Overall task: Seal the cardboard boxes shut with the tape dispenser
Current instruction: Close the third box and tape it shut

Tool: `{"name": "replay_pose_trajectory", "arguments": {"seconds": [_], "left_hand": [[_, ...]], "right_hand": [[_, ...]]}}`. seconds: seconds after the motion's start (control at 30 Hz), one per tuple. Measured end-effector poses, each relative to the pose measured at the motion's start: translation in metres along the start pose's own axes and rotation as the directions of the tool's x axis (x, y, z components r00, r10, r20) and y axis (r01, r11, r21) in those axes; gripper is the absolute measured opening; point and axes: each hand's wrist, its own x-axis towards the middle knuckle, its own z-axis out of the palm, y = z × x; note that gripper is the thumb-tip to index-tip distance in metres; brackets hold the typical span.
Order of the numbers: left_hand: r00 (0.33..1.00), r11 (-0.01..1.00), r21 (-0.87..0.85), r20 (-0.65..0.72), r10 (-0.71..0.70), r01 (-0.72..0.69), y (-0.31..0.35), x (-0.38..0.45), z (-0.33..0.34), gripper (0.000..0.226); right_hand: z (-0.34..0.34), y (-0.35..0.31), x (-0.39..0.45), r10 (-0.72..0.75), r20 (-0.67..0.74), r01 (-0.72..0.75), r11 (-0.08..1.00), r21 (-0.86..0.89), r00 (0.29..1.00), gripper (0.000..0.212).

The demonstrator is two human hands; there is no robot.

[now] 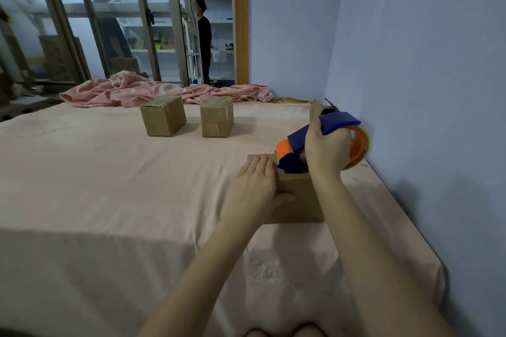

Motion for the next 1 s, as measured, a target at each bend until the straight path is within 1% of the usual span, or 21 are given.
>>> {"name": "replay_pose_trajectory", "arguments": {"seconds": [0.1, 0.23, 0.3, 0.37, 0.5, 0.6, 0.73, 0.8, 0.9, 0.93, 1.0], "left_hand": [[1.000, 1.000, 0.006, 0.008, -0.005, 0.005, 0.000, 0.000, 0.000, 0.089], [1.000, 1.000, 0.007, 0.009, -0.011, 0.011, 0.000, -0.001, -0.002, 0.089], [1.000, 1.000, 0.007, 0.012, -0.010, 0.010, 0.001, -0.001, -0.002, 0.088], [1.000, 1.000, -0.008, 0.016, -0.017, 0.017, 0.003, -0.001, -0.003, 0.089], [1.000, 1.000, -0.007, 0.018, -0.017, 0.017, 0.004, -0.001, -0.005, 0.089], [1.000, 1.000, -0.006, 0.019, -0.017, 0.017, 0.004, -0.001, -0.005, 0.089], [0.999, 1.000, 0.004, 0.045, -0.010, 0.010, 0.006, -0.001, -0.008, 0.087], [0.997, 1.000, 0.005, 0.071, -0.011, 0.011, 0.007, 0.001, -0.011, 0.085], [0.994, 0.999, -0.016, 0.101, -0.032, 0.034, 0.007, 0.010, -0.015, 0.076], [0.992, 0.999, -0.013, 0.117, -0.048, 0.050, 0.010, 0.014, -0.017, 0.078], [0.983, 0.997, 0.031, 0.170, -0.072, 0.067, 0.020, 0.019, -0.018, 0.096]], "right_hand": [[0.000, -0.002, 0.003, 0.056, -0.003, -0.056, 0.998, 0.035, 0.998, 0.018], [-0.006, -0.005, 0.011, 0.071, -0.016, -0.069, 0.995, 0.077, 0.997, 0.022], [-0.014, -0.003, 0.017, 0.087, -0.035, -0.083, 0.991, 0.110, 0.996, 0.027], [-0.021, -0.001, 0.021, 0.070, -0.047, -0.064, 0.991, 0.119, 0.996, 0.028], [-0.019, -0.005, 0.020, -0.090, -0.015, 0.090, 0.996, -0.001, 0.996, 0.014], [-0.013, -0.012, 0.018, -0.243, 0.044, 0.247, 0.956, -0.156, 0.969, 0.021], [-0.009, -0.013, 0.010, -0.372, 0.132, 0.395, 0.874, -0.282, 0.919, 0.022], [-0.006, -0.014, 0.008, -0.421, 0.152, 0.447, 0.836, -0.318, 0.894, 0.020], [0.000, -0.018, 0.007, -0.452, 0.173, 0.482, 0.787, -0.385, 0.875, 0.022], [0.002, -0.019, 0.007, -0.459, 0.186, 0.494, 0.772, -0.400, 0.869, 0.025], [0.006, -0.019, 0.005, -0.476, 0.201, 0.515, 0.748, -0.418, 0.856, 0.031]]}}
